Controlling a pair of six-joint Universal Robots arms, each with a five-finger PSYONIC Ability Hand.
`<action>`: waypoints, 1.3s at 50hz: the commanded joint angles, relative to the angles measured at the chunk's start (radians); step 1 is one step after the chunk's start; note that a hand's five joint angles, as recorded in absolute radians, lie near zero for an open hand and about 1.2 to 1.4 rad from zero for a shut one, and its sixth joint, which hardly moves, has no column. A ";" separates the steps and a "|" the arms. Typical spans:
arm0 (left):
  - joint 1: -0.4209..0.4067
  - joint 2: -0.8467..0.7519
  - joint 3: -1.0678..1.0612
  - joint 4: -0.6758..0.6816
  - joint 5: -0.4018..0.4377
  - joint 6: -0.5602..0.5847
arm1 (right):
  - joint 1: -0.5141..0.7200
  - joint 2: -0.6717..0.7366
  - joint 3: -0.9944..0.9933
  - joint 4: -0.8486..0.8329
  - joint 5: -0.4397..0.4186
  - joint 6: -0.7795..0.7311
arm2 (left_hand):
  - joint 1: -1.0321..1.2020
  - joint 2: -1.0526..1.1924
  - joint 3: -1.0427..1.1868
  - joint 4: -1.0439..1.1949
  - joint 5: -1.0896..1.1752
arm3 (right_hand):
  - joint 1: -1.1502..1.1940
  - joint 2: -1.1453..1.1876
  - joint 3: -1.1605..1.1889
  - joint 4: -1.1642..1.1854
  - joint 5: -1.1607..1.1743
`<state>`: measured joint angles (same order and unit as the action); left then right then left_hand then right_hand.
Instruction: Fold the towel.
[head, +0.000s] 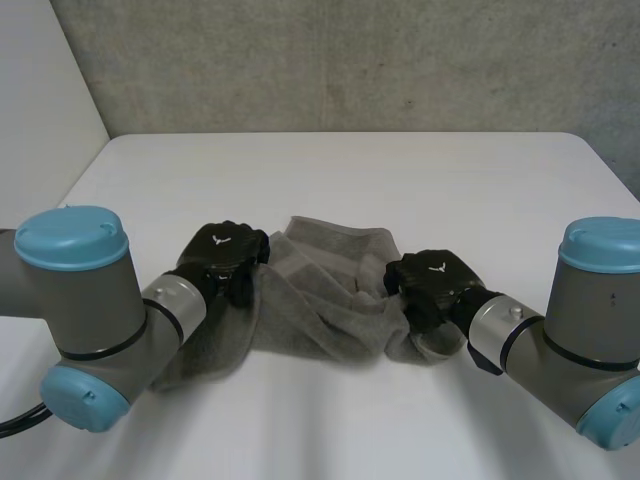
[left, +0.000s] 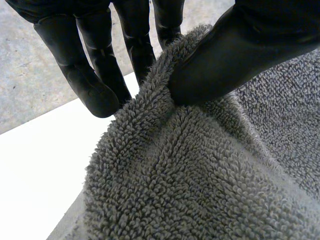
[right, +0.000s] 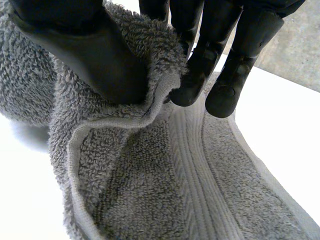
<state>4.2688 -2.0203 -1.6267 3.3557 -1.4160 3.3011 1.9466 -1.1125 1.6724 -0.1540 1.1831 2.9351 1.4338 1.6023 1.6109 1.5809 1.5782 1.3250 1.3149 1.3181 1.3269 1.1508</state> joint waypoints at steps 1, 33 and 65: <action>0.006 0.000 -0.001 0.001 0.000 0.000 | 0.003 0.000 -0.003 0.005 0.001 0.006 | -0.037 -0.206 -0.215 -0.185 -0.356 | -0.095 -0.085 -0.088 -0.097 -0.095; 0.016 -0.228 0.366 -0.070 -0.055 0.063 | -0.034 0.223 -0.425 0.027 0.096 0.001 | -0.037 -0.206 -0.215 -0.185 -0.356 | 0.071 0.081 0.078 0.069 0.071; -0.009 -0.016 0.339 -0.197 -0.185 0.092 | -0.032 0.111 -0.518 0.254 0.135 -0.001 | -1.229 -1.398 -1.406 -1.376 -1.548 | -1.150 -1.140 -1.144 -1.152 -1.151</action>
<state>4.2657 -2.1396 -1.1964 3.1892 -1.6027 3.3909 1.9190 -0.8922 1.0899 0.0335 1.3312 2.9342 0.2685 0.2600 0.2453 0.2633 0.2241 0.2338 0.2436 0.2426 0.2527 0.0654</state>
